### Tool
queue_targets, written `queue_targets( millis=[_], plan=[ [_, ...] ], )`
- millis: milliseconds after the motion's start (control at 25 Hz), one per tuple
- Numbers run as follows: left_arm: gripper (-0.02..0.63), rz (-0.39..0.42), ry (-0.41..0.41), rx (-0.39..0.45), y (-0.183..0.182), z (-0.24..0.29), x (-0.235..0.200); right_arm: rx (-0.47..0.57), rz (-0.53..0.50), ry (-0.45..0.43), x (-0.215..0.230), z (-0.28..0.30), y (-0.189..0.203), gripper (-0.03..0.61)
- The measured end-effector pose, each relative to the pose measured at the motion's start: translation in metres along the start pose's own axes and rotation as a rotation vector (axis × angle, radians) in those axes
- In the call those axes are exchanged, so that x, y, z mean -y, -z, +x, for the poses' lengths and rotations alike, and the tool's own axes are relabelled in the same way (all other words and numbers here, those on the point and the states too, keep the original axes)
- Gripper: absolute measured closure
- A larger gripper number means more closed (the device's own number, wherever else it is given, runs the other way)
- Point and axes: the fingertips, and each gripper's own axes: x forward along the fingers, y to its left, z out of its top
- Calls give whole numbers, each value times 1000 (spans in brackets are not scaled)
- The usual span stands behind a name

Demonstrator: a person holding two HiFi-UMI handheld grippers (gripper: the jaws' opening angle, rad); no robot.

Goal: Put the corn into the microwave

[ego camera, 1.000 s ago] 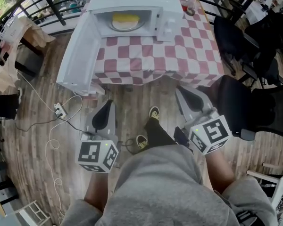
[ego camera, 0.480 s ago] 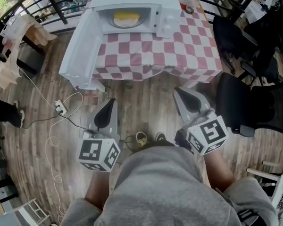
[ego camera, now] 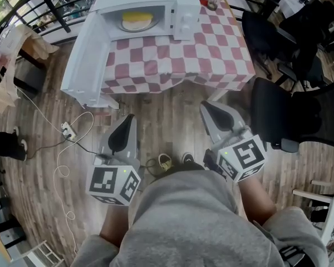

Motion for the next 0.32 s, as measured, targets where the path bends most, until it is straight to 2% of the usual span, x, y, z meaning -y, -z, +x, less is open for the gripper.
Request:
queue_targets(
  millis=[320],
  plan=[
    [604, -26, -4, -5, 3, -4, -5, 5, 2, 6, -3, -1, -2, 578]
  ],
)
